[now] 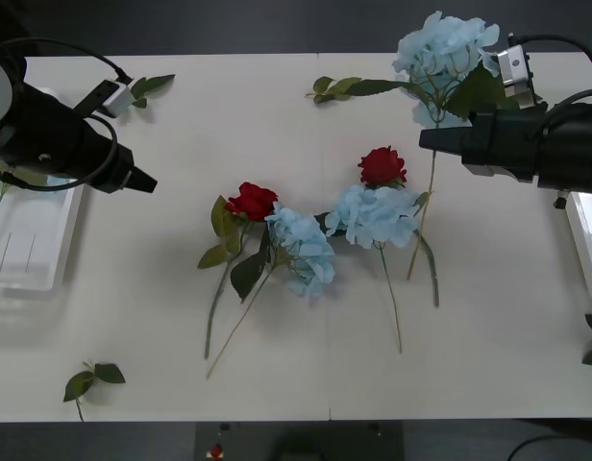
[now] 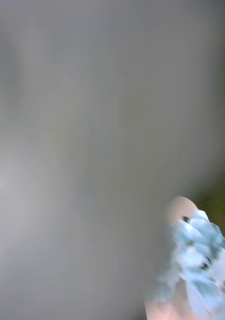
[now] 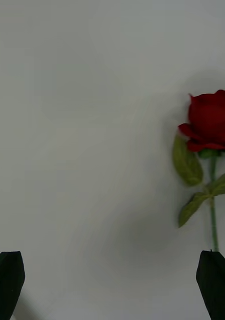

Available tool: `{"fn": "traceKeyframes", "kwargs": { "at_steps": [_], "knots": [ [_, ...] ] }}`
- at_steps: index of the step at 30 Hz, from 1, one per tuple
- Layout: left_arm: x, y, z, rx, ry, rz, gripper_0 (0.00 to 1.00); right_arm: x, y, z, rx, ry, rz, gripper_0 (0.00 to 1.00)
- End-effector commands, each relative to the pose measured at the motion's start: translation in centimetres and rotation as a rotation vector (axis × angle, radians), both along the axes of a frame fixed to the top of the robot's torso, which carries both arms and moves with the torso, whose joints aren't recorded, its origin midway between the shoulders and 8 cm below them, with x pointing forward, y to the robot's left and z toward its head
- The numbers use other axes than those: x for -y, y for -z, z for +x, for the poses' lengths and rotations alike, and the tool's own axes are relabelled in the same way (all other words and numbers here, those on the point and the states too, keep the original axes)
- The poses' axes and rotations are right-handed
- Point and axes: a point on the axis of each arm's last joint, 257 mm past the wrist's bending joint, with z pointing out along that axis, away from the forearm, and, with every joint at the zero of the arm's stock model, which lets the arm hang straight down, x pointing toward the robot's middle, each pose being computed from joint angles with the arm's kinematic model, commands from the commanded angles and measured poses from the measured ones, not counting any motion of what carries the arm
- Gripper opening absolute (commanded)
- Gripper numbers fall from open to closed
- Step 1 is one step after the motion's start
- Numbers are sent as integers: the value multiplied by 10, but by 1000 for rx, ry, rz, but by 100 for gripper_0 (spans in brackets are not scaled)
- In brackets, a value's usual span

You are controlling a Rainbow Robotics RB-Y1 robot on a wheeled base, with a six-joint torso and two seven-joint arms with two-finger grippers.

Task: Put the red flowers into the right box and the blue flowers into the left box

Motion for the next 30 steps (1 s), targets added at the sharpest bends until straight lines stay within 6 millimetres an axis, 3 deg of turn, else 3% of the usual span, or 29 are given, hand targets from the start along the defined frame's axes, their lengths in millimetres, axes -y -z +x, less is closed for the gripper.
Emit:
{"fn": "traceKeyframes", "kwargs": {
  "at_steps": [1,9,14,21,30],
  "knots": [
    [29,-47,1,100,163,-72,100,-20,-31,10,154,-62,4,0],
    [72,-77,-39,101,398,-284,100,-71,-50,18,277,-125,91,0],
    [89,-87,-54,102,507,-414,100,-101,-65,19,342,-141,168,0],
    [104,-91,-64,143,616,-476,100,-129,-82,19,364,-128,277,0],
    [146,-89,-70,167,690,-575,100,-154,-101,15,364,-121,386,0]
  ]
}}
